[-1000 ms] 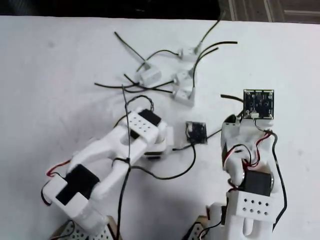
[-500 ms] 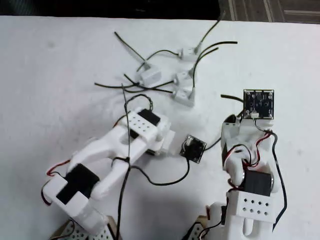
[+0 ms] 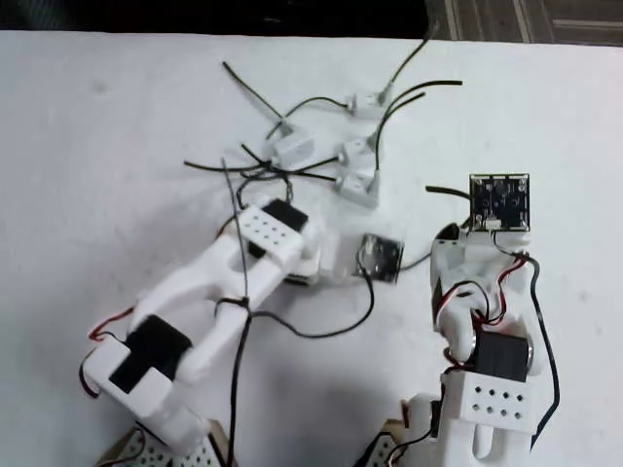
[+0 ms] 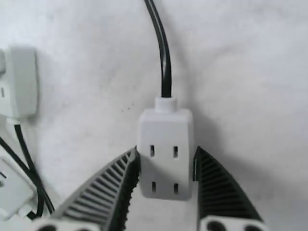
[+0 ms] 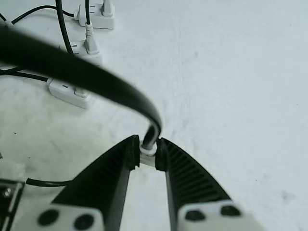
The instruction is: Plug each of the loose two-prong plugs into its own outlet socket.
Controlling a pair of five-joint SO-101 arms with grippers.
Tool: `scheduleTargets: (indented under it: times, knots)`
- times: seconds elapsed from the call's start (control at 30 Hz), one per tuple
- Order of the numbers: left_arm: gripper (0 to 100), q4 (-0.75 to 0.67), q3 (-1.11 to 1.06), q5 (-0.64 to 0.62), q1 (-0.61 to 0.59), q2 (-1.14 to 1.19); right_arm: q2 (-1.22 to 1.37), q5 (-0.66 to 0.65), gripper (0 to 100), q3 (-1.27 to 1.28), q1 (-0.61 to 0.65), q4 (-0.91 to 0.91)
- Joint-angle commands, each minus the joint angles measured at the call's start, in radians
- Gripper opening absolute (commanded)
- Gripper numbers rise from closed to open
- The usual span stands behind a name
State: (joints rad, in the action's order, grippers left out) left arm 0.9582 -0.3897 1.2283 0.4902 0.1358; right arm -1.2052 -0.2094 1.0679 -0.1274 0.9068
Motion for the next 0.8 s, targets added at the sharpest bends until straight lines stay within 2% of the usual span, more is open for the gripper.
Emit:
scheduleTargets:
  times: [0.0,0.17,0.3,0.37,0.53,0.7,0.77]
  knots:
    - [21,0.133,0.132,-0.100,-0.033,-0.061,-0.016,-0.009,1.8,-0.005,-0.015,-0.015]
    - [22,0.224,0.160,-0.172,-0.036,-0.216,-0.016,-0.009,1.8,-0.005,-0.015,-0.015]
    - [22,0.218,0.068,-0.175,-0.035,-0.305,-0.016,-0.009,1.8,-0.003,-0.015,-0.015]
    - [21,0.167,0.015,-0.244,-0.038,-0.334,-0.016,-0.009,1.8,-0.003,-0.013,-0.013]
    - [21,0.057,-0.086,-0.591,-0.071,-0.364,-0.016,-0.009,1.8,-0.003,-0.010,-0.013]
    - [21,-0.066,-0.115,-1.088,-0.028,-0.355,-0.016,-0.009,1.8,-0.003,-0.010,-0.013]
    - [21,-0.166,-0.149,-1.188,-0.001,-0.355,-0.016,-0.009,1.8,-0.003,-0.013,-0.013]
